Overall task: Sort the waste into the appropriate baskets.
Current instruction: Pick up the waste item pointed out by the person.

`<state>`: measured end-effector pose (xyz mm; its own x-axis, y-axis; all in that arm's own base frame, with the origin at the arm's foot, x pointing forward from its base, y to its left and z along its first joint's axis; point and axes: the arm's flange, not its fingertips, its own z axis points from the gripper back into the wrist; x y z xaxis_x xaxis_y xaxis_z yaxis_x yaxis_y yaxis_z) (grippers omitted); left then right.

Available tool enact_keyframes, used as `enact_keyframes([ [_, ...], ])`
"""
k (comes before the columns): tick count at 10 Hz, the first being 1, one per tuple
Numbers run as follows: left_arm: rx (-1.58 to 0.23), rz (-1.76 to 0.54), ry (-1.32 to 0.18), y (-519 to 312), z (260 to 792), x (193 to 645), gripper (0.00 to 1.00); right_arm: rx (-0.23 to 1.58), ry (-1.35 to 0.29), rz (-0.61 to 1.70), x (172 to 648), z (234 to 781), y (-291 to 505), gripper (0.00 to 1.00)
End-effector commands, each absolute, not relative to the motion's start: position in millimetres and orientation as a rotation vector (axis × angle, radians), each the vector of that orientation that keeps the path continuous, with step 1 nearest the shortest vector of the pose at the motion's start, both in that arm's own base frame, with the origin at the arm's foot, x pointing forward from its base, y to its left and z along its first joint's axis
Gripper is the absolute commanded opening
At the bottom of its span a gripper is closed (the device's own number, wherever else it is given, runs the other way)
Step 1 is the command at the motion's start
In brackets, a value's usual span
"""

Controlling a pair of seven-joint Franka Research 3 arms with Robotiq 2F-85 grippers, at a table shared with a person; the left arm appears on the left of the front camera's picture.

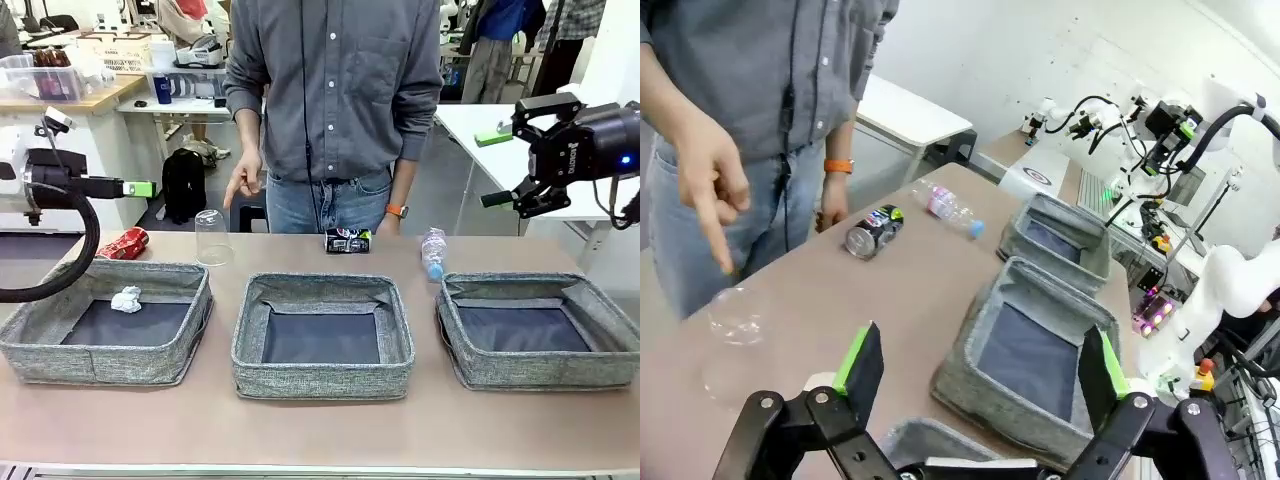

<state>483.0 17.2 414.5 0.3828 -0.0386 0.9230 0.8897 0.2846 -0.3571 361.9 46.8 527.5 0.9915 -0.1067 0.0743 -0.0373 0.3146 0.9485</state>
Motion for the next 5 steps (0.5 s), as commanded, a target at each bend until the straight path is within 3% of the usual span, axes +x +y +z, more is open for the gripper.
enact_keyframes([
  [1, -1.096, -0.777, -0.988, 19, 411, 494, 1.0, 1.254, -0.12, -0.055, 363, 533, 47, 1.0],
  [3, -1.012, -0.877, -0.994, 27, 389, 531, 1.0, 1.254, -0.12, -0.055, 363, 533, 47, 1.0],
  [5, -1.042, -0.993, -0.95, 29, 377, 558, 1.0, 1.254, -0.12, -0.055, 363, 533, 47, 1.0],
])
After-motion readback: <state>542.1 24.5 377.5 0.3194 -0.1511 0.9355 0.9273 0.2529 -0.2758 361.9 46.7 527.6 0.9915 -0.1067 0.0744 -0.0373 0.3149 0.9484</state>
